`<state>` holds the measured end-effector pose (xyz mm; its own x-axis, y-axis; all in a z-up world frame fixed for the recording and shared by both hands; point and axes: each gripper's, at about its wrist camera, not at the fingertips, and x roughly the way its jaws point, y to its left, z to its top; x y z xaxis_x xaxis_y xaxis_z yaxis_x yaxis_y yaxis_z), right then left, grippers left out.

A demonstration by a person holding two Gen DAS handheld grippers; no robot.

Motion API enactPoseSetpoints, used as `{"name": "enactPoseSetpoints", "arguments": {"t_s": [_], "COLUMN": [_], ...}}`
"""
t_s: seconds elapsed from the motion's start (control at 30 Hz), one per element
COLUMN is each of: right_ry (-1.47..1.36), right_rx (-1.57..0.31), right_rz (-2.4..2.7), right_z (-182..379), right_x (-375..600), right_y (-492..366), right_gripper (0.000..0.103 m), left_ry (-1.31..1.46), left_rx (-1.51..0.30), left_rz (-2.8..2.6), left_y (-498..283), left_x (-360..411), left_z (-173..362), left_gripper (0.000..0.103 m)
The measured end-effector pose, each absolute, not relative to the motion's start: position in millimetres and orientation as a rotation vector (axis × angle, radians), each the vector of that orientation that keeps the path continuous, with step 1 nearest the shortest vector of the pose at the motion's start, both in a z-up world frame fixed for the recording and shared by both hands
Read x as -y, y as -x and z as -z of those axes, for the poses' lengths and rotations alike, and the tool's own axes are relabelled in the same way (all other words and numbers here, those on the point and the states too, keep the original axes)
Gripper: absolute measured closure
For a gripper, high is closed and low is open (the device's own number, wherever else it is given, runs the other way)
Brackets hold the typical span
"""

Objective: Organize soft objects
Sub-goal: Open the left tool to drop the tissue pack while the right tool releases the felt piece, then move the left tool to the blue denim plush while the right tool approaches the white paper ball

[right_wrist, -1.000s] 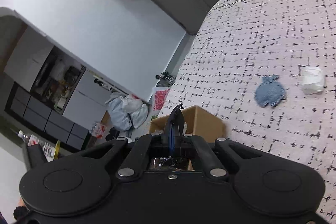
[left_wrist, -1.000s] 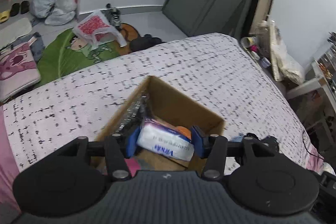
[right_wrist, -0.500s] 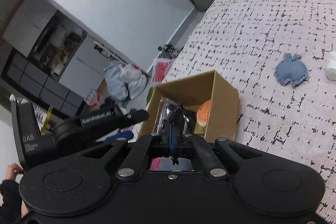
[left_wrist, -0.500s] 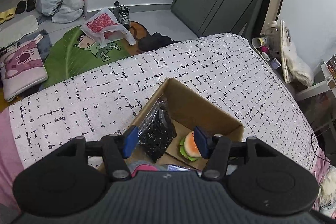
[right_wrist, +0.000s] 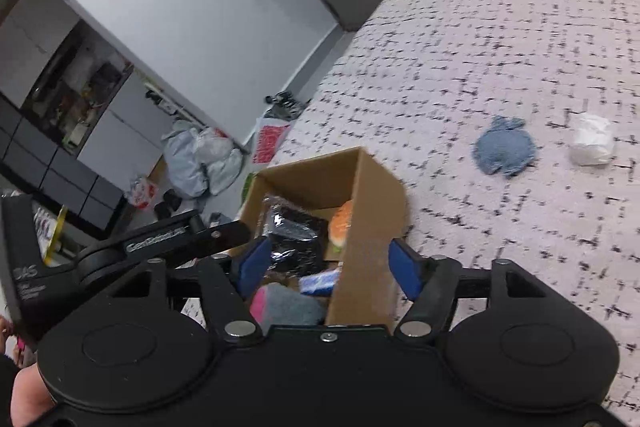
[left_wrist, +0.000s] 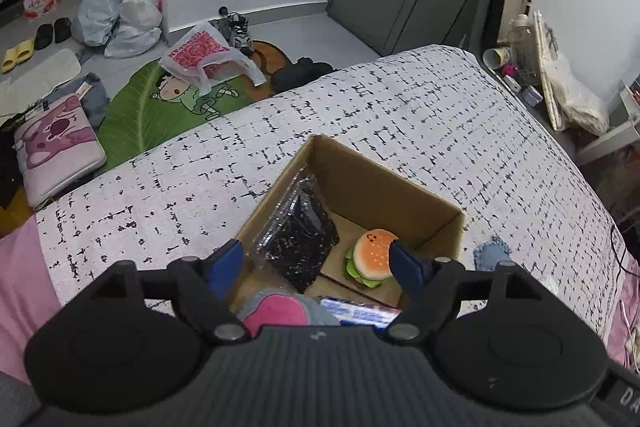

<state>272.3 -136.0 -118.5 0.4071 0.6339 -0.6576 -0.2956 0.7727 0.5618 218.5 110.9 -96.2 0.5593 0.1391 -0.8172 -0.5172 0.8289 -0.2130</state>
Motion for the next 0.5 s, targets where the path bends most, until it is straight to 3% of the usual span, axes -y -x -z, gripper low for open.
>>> {"name": "enactPoseSetpoints", "arguments": {"t_s": [0.13, 0.5], "right_ry": [-0.394, -0.459], "right_rx": [-0.973, -0.925], "right_rz": [-0.559, -0.500], "right_z": [115.0, 108.4], "right_x": [149.1, 188.0], "right_y": [-275.9, -284.0], "right_gripper": [0.026, 0.006], "left_ry": [0.439, 0.393], "left_rx": [-0.894, -0.889], "left_rz": [-0.408, -0.333], "left_y": [-219.5, -227.9], "left_x": [-99.4, -64.6], "left_z": [90.9, 80.7], "left_gripper": [0.016, 0.014]}}
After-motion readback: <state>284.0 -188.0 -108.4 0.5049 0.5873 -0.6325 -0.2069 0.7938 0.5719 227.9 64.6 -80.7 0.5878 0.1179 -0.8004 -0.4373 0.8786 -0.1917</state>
